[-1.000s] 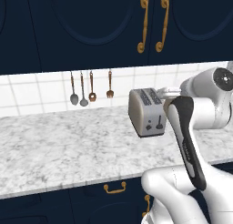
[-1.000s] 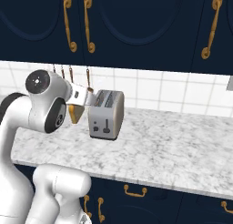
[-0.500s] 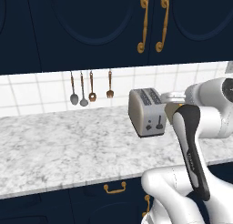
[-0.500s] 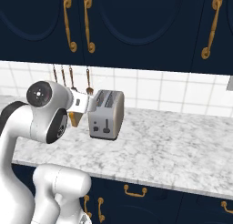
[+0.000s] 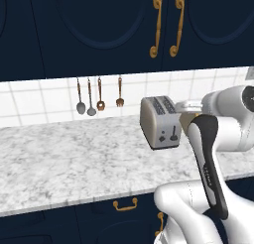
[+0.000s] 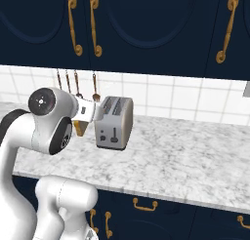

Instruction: Start the toaster. Once the lever pops up, take the bread to the plate on the dining counter.

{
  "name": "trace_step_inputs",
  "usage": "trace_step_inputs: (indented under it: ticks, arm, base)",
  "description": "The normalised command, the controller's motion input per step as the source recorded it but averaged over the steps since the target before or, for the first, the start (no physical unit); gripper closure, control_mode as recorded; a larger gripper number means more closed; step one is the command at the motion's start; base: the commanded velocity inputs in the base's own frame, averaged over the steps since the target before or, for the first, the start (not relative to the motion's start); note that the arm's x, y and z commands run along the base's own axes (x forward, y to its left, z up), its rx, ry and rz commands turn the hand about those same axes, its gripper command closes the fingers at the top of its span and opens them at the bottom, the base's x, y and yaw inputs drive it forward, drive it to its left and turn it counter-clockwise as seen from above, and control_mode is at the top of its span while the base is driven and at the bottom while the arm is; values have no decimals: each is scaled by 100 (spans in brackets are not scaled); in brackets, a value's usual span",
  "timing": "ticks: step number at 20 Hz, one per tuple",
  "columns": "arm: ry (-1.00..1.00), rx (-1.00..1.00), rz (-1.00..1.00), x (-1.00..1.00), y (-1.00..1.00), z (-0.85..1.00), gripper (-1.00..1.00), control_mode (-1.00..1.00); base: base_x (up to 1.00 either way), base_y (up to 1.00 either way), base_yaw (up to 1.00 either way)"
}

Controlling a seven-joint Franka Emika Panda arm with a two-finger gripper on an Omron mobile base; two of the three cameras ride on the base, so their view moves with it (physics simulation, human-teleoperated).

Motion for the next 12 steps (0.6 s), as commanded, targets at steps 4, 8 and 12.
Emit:
trace_step_inputs:
  ticks: [4, 8, 12]
  arm:
    - [0, 0, 0, 0, 0, 0, 100, 100]
    - [0, 0, 0, 0, 0, 0, 100, 100]
    - [0, 0, 0, 0, 0, 0, 100, 100]
  base:
    - [-51, -2, 0]
    - [-44, -4, -15]
    - [-9, -1, -72]
